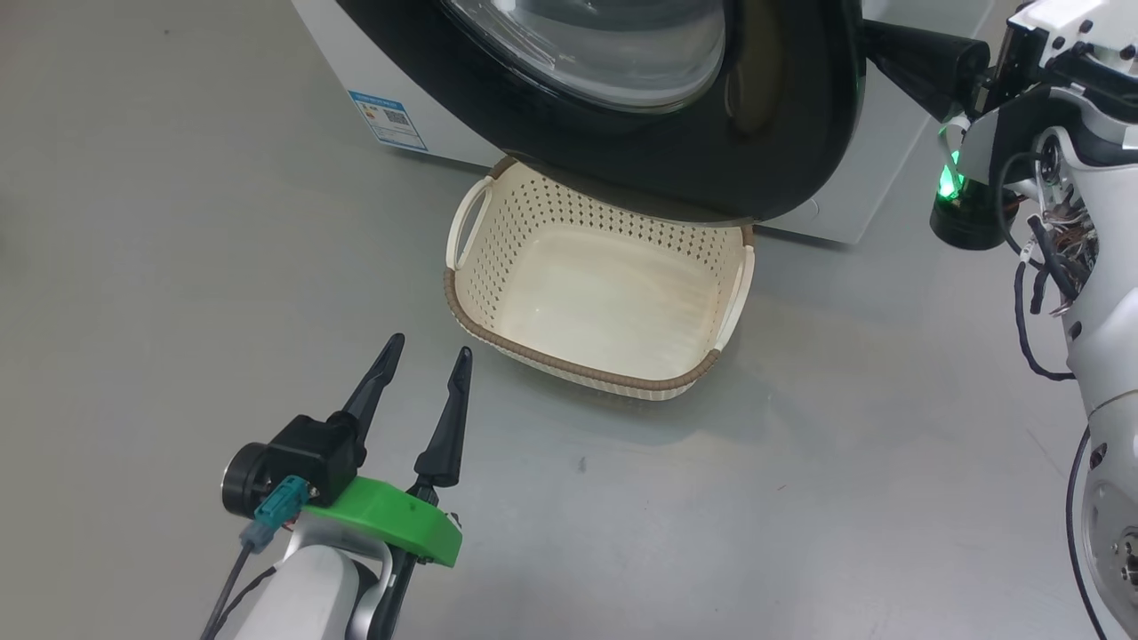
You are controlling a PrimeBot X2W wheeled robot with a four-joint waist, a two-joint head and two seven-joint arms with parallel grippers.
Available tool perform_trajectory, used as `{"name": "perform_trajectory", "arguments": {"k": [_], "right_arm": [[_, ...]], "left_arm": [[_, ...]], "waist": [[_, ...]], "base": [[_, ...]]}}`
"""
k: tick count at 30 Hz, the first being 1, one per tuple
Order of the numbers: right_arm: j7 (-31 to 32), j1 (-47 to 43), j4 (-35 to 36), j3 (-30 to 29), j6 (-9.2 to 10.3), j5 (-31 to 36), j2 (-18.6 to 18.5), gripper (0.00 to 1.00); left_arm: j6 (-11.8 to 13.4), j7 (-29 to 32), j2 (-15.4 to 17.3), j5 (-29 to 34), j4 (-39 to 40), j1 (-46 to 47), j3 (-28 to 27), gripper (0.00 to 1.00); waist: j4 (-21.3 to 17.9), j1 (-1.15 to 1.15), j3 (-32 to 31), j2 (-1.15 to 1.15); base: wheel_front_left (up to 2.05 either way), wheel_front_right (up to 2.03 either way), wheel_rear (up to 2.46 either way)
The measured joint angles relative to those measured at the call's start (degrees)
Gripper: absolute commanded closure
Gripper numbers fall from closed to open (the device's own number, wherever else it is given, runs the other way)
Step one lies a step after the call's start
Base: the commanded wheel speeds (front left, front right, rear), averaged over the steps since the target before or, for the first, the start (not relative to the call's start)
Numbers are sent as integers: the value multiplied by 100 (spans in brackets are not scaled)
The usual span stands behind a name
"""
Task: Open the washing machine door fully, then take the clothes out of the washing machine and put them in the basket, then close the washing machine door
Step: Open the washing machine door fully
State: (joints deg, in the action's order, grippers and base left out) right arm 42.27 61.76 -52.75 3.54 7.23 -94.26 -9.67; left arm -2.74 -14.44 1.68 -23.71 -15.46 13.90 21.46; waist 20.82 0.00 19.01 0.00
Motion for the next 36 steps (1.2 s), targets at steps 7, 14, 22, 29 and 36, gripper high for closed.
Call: {"name": "perform_trajectory", "arguments": {"k": [7,14,22,29,36], "right_arm": [[37,-127,5,34,-1,0,85,100],[-136,-141,97,-24,-166,20,21,100],[-804,-413,272,-118,-871,367,-309,100],[-1354,-927,537,321,-1425,1093,-422,100],[-2254,-1454,1289,1240,-1474,2540,-794,100]], "left_arm": [[0,0,1,21,-24,-113,-34,0],[0,0,2,60,-36,-122,-56,0],[0,0,3,80,-93,-191,-101,0],[55,0,11,113,-121,-375,-326,0],[77,0,21,159,-105,-499,-497,0]], "waist": [[-48,0,-102,0],[-84,0,-158,0],[-101,0,-330,0],[-176,0,-550,0],[-390,0,-748,0]], "base": [[0,0,0],[0,0,0],[0,0,0],[0,0,0],[0,0,0]]}}
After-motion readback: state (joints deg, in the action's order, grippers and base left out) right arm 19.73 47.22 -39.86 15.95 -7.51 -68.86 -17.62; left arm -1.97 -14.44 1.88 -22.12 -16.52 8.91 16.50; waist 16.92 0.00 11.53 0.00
